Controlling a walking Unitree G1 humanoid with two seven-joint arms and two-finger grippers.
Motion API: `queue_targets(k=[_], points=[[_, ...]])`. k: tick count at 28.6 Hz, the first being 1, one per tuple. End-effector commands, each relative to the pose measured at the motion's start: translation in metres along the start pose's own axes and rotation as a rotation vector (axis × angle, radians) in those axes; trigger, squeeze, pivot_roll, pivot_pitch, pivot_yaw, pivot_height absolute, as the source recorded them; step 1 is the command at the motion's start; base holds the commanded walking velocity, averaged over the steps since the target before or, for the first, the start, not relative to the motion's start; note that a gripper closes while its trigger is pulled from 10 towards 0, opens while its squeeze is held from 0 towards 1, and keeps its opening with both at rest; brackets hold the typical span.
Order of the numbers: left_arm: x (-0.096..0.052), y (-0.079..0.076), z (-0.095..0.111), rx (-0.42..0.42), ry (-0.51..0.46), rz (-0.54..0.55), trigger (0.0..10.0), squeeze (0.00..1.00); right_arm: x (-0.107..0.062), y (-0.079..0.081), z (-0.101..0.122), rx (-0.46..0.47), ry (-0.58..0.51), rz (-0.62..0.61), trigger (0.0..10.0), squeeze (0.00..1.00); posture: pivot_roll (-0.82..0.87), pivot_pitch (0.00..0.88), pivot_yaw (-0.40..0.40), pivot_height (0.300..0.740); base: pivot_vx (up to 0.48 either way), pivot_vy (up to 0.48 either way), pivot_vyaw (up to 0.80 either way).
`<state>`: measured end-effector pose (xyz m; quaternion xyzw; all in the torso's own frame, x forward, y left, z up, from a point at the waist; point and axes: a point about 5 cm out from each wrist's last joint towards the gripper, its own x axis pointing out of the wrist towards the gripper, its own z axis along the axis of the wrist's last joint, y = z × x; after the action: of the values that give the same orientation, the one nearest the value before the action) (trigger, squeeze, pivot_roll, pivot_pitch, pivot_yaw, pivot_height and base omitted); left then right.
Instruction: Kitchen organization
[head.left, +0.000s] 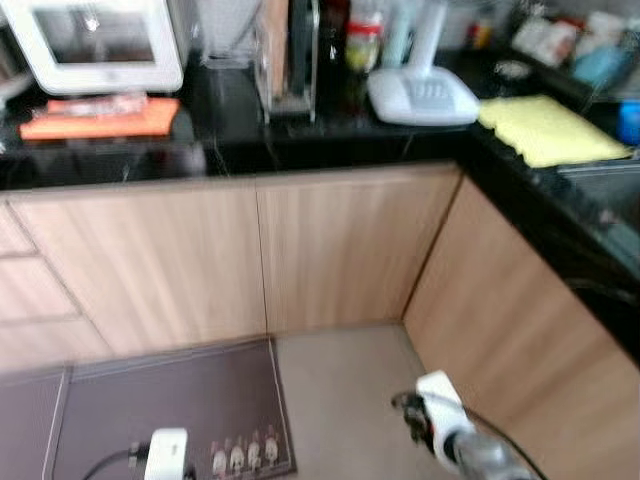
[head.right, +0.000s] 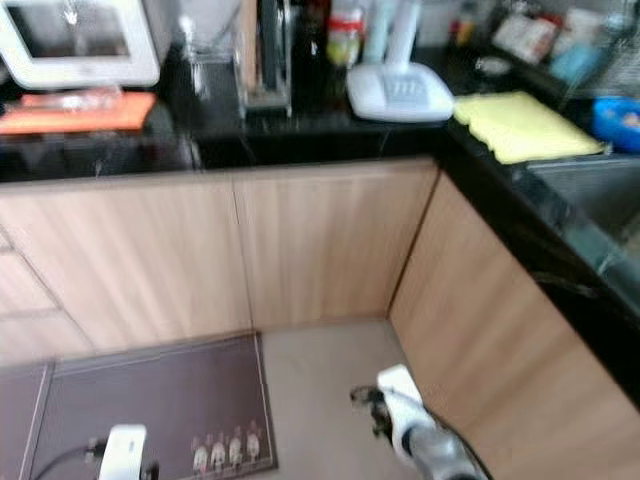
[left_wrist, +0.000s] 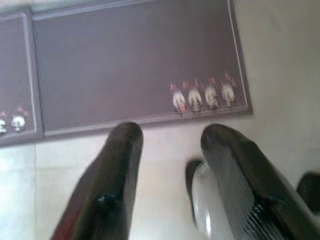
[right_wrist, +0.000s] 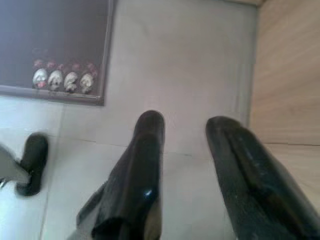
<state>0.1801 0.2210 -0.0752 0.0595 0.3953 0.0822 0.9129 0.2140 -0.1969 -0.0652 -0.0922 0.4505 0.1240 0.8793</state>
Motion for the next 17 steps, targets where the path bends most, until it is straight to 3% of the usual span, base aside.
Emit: queue_targets(k=[1, 9, 11, 13, 17], points=[[-0.0019, 0.0042, -0.0069, 0.007, 0.024, 0.007, 10.0, 0.0, 0.0017, -0.0004, 0.014, -0.011, -0.036, 0.002, 10.0, 0.0, -0.03, 0.008, -0.061, 0.706, 0.0, 0.48, 0.0], [-0.0011, 0.0031, -0.0051, 0.002, 0.024, 0.009, 10.0, 0.0, 0.0018, -0.0003, 0.0154, -0.069, -0.027, 0.009, 10.0, 0.0, -0.03, 0.012, -0.059, 0.706, 0.0, 0.48, 0.0], [-0.0008, 0.0032, -0.0042, 0.002, 0.023, 0.008, 10.0, 0.0, 0.002, 0.001, 0.0159, -0.117, -0.025, 0.019, 10.0, 0.0, -0.03, 0.013, -0.058, 0.706, 0.0, 0.48, 0.8], [-0.0001, 0.0033, -0.0026, 0.003, 0.021, 0.006, 10.0, 0.0, 0.002, 0.0003, 0.0164, -0.063, -0.034, 0.015, 10.0, 0.0, -0.03, 0.017, -0.056, 0.706, 0.0, 0.48, 0.4], [0.0002, 0.0033, -0.0017, 0.004, 0.019, 0.005, 10.0, 0.0, 0.0016, -0.0014, 0.0169, -0.053, -0.036, 0.008, 10.0, 0.0, -0.03, 0.017, -0.056, 0.706, 0.0, 0.48, 0.0]])
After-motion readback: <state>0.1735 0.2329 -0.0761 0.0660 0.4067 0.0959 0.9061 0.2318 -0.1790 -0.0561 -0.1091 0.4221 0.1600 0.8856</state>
